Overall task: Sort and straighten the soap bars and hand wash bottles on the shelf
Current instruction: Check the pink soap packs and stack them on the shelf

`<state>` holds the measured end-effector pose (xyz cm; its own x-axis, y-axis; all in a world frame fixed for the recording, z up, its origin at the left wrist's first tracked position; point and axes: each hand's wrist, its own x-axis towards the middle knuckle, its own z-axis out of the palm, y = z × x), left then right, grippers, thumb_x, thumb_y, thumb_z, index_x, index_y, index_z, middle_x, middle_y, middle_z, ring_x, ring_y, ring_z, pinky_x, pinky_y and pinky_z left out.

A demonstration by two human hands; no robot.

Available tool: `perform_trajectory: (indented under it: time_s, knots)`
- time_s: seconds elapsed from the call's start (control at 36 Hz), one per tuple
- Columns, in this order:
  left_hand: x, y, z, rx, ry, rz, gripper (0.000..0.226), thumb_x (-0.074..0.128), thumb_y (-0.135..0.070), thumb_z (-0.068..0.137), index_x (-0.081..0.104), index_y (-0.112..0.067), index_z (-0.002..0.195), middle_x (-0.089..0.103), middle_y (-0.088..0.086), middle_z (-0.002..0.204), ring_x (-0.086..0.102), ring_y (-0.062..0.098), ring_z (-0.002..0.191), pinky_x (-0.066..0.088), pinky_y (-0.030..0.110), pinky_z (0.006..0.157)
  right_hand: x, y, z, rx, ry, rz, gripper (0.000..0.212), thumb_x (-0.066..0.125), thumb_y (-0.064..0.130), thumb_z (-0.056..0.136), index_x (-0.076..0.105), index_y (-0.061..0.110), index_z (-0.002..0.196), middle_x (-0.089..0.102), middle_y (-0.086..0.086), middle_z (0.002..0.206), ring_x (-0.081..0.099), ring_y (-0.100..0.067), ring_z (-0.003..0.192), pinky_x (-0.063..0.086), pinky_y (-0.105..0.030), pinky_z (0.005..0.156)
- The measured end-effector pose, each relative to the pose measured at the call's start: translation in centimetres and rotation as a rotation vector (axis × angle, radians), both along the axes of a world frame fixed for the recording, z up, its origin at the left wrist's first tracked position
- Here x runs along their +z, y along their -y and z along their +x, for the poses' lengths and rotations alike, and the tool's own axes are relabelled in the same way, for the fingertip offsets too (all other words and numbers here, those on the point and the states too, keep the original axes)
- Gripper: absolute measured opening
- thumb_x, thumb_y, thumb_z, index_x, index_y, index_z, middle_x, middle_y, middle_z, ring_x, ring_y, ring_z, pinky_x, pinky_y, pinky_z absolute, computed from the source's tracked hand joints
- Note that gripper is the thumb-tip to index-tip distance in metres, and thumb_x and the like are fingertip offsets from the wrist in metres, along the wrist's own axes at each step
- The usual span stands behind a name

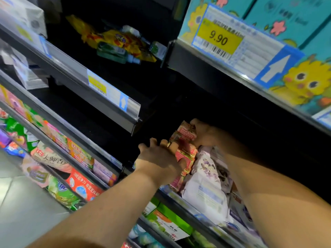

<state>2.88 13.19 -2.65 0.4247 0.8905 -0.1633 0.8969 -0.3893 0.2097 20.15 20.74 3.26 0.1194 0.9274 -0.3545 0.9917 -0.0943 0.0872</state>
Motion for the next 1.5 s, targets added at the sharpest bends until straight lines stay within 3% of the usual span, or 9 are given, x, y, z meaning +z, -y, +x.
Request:
perform_trajectory:
  time_s: [0.33, 0.47, 0.58, 0.75, 0.97, 1.08, 1.19, 1.33, 1.5]
  knots:
    - [1.0, 0.2, -0.1, 0.003, 0.015, -0.069, 0.059, 0.024, -0.069, 0.094, 0.036, -0.026, 0.133, 0.040, 0.001, 0.134, 0.031, 0.033, 0.129, 0.031, 0.050, 0.098, 0.2, 3.0, -0.3, 0.063, -0.151, 0.306, 0.037, 0.072, 0.026, 0.090, 0.063, 0.009, 0.122, 0.064, -0.009, 0.122, 0.060, -0.026, 0.114, 0.029, -0.014, 0.069]
    - [0.7, 0.1, -0.1, -0.010, 0.009, -0.052, 0.063, 0.022, -0.072, 0.092, 0.037, -0.030, 0.136, 0.041, -0.001, 0.132, 0.032, 0.031, 0.122, 0.029, 0.049, 0.093, 2.6, 7.7, -2.1, -0.065, -0.559, 0.587, 0.043, 0.070, 0.040, 0.092, 0.062, 0.026, 0.132, 0.068, 0.012, 0.118, 0.057, 0.010, 0.109, 0.027, -0.003, 0.081]
    - [0.4, -0.2, 0.0, -0.013, 0.015, -0.098, 0.067, 0.021, -0.067, 0.095, 0.019, -0.031, 0.152, 0.028, 0.000, 0.154, 0.016, 0.035, 0.145, 0.019, 0.061, 0.108, 3.5, 10.9, -2.3, -0.220, -0.523, 0.577, 0.047, 0.061, 0.046, 0.095, 0.057, 0.025, 0.137, 0.061, -0.003, 0.138, 0.055, -0.025, 0.127, 0.040, -0.027, 0.101]
    - [1.0, -0.3, -0.6, 0.018, 0.102, -0.215, 0.066, 0.028, -0.061, 0.099, 0.015, -0.029, 0.156, 0.010, -0.005, 0.165, -0.005, 0.031, 0.153, 0.006, 0.066, 0.117, 4.2, 15.2, -0.9, -0.514, -0.673, 0.657, 0.018, 0.067, 0.043, 0.092, 0.070, 0.028, 0.102, 0.069, -0.004, 0.114, 0.062, -0.022, 0.108, 0.041, -0.025, 0.085]
    - [2.6, -5.0, 0.0, 0.070, 0.294, -0.268, 0.100, 0.063, -0.072, 0.079, 0.007, -0.040, 0.155, 0.048, 0.004, 0.148, 0.038, 0.032, 0.139, 0.030, 0.045, 0.111, 4.7, 17.8, 0.5, -0.560, -0.570, 0.479, 0.046, 0.076, 0.058, 0.076, 0.069, 0.029, 0.111, 0.071, 0.001, 0.109, 0.065, -0.018, 0.099, 0.050, -0.032, 0.090]
    - [0.8, -5.7, 0.8, 0.027, 0.405, -0.359, 0.103, 0.069, -0.054, 0.076, 0.008, -0.036, 0.157, 0.020, -0.001, 0.164, 0.020, 0.026, 0.150, 0.020, 0.046, 0.119, 5.4, 17.6, -0.3, -0.526, -0.303, 0.210, 0.059, 0.072, 0.056, 0.084, 0.055, 0.026, 0.131, 0.067, -0.005, 0.117, 0.063, -0.026, 0.102, 0.050, -0.033, 0.087]
    - [-1.2, -6.8, 1.4, 0.100, 0.467, -0.350, 0.103, 0.073, -0.045, 0.068, 0.018, -0.036, 0.155, 0.025, -0.001, 0.162, 0.022, 0.021, 0.149, 0.016, 0.050, 0.119, 5.6, 17.0, -1.1, -0.541, -0.237, 0.239, 0.052, 0.075, 0.041, 0.086, 0.054, 0.026, 0.131, 0.061, 0.005, 0.088, 0.056, -0.020, 0.081, 0.041, -0.028, 0.063]
    - [-0.9, -6.0, 0.9, 0.127, 0.668, -0.344, 0.103, 0.086, -0.045, 0.065, 0.024, -0.047, 0.147, 0.049, -0.005, 0.143, 0.039, 0.023, 0.137, 0.018, 0.048, 0.117, 5.3, 16.8, -1.5, -0.547, -0.218, 0.293, 0.062, 0.081, 0.038, 0.081, 0.054, 0.028, 0.136, 0.063, -0.006, 0.126, 0.060, -0.027, 0.107, 0.042, -0.028, 0.079]
    - [-1.4, -5.5, 0.5, 0.051, 0.900, -0.363, 0.101, 0.088, -0.043, 0.053, 0.030, -0.063, 0.134, 0.057, -0.011, 0.133, 0.054, 0.018, 0.123, 0.024, 0.059, 0.115, 5.1, 16.6, -1.6, -0.560, -0.165, 0.289, 0.065, 0.081, 0.031, 0.080, 0.052, 0.031, 0.139, 0.062, -0.007, 0.130, 0.060, -0.027, 0.114, 0.042, -0.025, 0.082]
